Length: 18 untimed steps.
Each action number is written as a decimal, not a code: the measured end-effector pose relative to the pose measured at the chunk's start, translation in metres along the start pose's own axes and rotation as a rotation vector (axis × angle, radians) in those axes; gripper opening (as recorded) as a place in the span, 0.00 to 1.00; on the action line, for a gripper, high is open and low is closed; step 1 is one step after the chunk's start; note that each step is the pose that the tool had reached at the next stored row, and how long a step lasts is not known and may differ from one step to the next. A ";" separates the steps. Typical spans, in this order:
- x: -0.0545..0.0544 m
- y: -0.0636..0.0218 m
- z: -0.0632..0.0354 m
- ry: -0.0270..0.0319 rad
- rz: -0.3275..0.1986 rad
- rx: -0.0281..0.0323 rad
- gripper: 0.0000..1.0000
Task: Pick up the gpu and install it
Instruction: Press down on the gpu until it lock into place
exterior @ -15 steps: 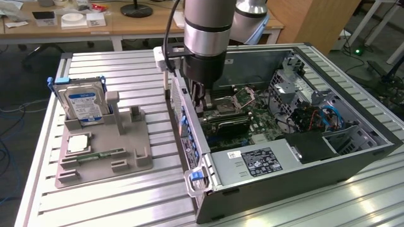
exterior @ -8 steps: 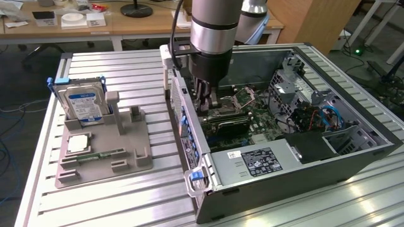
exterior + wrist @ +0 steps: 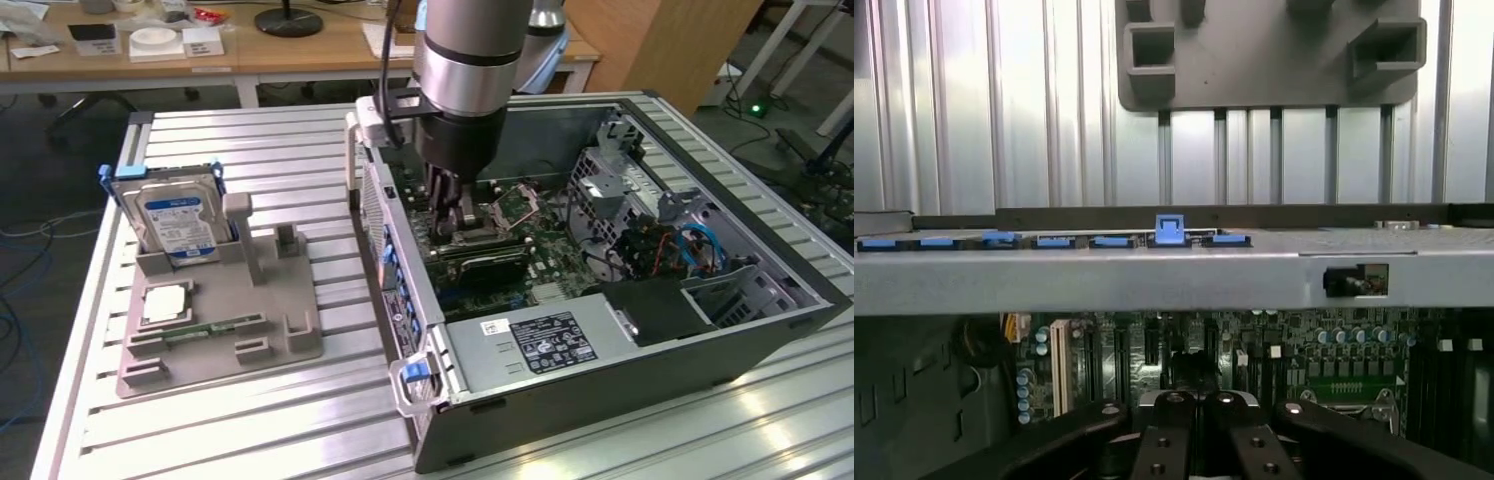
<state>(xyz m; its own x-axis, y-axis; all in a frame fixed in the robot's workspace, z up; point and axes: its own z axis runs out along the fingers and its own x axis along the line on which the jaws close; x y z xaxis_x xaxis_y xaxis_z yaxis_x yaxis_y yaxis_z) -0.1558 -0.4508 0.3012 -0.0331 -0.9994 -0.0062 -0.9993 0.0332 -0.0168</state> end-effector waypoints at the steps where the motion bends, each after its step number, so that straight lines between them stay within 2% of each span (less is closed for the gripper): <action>1: 0.000 -0.0025 0.0007 -0.0001 0.000 0.0001 0.11; 12: -0.001 -0.0286 0.0058 -0.0001 0.000 0.0002 0.11; 14: -0.001 -0.0314 0.0065 -0.0010 0.000 0.0003 0.11; 15: -0.001 -0.0318 0.0065 -0.0034 0.000 0.0001 0.11; 18: -0.001 -0.0318 0.0065 -0.0037 0.000 0.0001 0.11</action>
<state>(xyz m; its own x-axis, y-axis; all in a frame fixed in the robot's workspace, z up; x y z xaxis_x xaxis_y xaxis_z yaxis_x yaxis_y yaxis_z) -0.1238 -0.4507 0.2952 -0.0331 -0.9994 -0.0099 -0.9993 0.0333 -0.0169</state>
